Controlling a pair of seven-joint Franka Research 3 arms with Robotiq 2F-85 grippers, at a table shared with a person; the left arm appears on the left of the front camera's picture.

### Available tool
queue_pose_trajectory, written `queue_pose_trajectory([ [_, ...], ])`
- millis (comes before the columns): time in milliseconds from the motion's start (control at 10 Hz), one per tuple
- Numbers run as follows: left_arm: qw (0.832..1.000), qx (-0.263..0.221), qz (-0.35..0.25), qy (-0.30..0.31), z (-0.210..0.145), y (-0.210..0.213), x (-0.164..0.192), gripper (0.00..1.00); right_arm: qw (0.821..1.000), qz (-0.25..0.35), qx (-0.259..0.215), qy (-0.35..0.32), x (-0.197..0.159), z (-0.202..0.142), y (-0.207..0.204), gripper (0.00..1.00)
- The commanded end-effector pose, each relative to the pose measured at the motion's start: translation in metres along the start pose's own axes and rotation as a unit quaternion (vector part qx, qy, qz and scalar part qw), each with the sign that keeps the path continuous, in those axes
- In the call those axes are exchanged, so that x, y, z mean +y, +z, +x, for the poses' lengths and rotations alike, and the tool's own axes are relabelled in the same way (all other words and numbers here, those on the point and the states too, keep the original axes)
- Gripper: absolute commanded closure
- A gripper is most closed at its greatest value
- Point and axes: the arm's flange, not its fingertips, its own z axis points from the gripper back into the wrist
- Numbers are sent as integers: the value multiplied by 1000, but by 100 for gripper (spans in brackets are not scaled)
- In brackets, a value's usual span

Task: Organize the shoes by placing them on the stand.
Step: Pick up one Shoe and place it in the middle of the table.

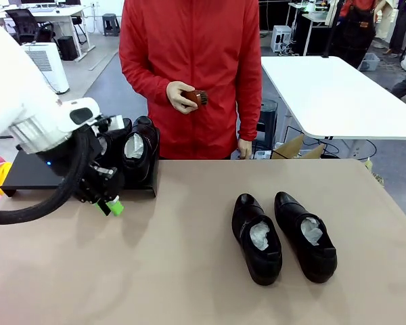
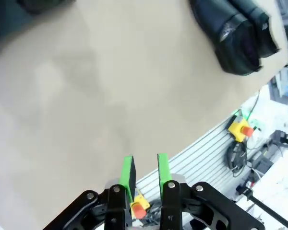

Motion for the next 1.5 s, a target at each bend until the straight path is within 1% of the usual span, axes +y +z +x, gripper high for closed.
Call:
queue_pose_trajectory([
  [0, 999, 17, 15, 26, 17, -7, -11, 71, 1000, 1, -2, 0, -1, 0, 1, 0],
  [200, 999, -3, 34, 35, 24, -6, -5, 71, 1000, 1, -2, 0, -1, 0, 1, 0],
  [300, 999, 17, 16, 22, 14, -16, 1, 71, 1000, 1, -2, 0, -1, 0, 1, 0],
  [500, 999, 17, 16, 22, 14, -16, 1, 71, 1000, 0, 0, 0, 0, 0, 0, 0],
  [600, 999, 17, 16, 22, 14, -16, 1, 71, 997, -30, -24, 59, 39, -8, 12, 0],
  [700, 999, 17, 16, 22, 14, -16, 1, 71, 992, -46, -56, 100, 73, -16, 25, 0],
  [900, 999, 18, 24, 27, 19, -17, -1, 71, 981, -82, -85, 154, 126, -26, 44, 0],
  [1000, 998, 16, 44, 43, 16, -19, -5, 71, 977, -95, -88, 170, 148, -25, 47, 0],
  [1100, 997, 5, 58, 58, 13, -23, -7, 52, 976, -90, -86, 179, 164, -20, 42, 0],
  [1300, 992, -34, 88, 78, 6, -26, -7, 15, 975, -51, -72, 205, 187, -7, 24, 0],
  [1400, 989, -55, 103, 86, 5, -27, -6, 0, 972, -35, -67, 221, 198, 0, 13, 0],
])
